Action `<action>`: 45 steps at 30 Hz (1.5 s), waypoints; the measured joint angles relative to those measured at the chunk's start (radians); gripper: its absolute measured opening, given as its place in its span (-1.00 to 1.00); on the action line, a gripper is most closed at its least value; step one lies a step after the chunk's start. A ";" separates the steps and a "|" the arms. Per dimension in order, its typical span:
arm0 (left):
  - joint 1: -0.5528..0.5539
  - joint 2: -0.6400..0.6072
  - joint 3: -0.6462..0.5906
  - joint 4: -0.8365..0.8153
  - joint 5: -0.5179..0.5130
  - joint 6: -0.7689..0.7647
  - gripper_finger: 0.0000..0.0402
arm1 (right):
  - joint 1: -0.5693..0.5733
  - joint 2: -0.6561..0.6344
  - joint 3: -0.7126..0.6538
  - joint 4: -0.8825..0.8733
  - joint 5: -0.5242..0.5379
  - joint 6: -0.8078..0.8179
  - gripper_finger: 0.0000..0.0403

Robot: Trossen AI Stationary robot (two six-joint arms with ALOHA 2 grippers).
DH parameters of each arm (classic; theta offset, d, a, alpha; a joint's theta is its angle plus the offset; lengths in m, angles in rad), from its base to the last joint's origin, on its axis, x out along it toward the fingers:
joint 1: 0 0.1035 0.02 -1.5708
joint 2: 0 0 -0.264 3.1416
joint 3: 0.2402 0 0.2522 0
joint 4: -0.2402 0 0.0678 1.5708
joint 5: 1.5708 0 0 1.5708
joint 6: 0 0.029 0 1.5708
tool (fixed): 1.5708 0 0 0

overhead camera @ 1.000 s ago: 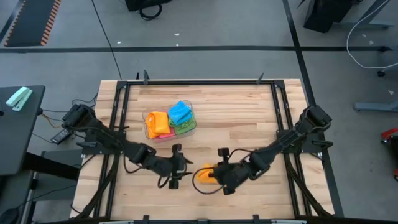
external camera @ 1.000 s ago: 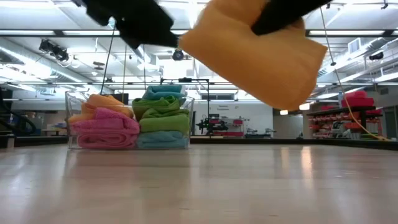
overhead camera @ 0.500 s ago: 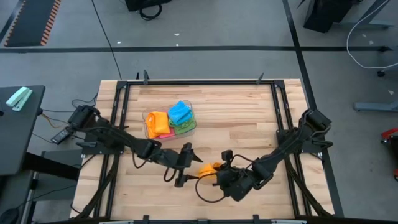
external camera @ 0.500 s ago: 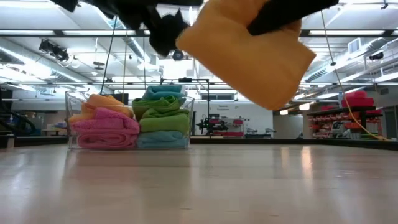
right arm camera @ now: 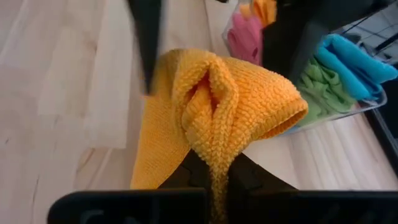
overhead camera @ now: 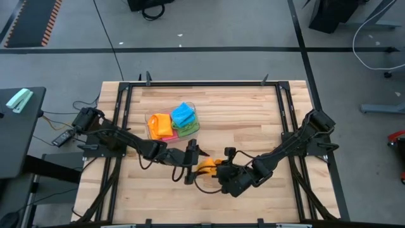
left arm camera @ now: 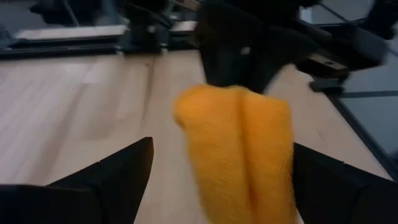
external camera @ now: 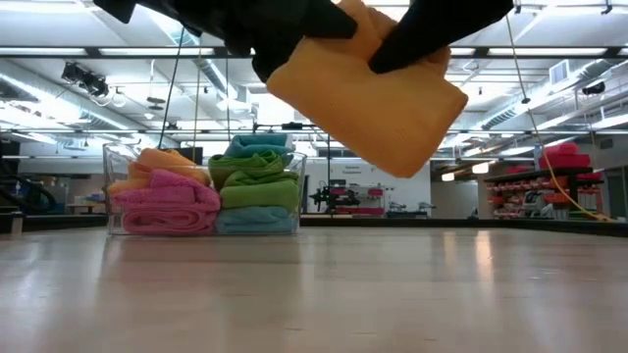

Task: Fold microfiber towels
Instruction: Put the yellow microfiber towel into the transparent bin

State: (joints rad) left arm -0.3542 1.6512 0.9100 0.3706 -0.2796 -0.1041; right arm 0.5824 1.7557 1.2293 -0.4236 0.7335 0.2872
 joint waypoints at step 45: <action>0.107 -0.161 -0.001 -0.387 0.002 0.046 -0.87 | 0.039 -0.130 0.000 -0.292 -0.056 0.226 0.29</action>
State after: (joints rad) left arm -0.2474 1.4904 0.9092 -0.0164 -0.2779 -0.0583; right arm 0.6214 1.6258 1.2296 -0.7157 0.6777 0.5132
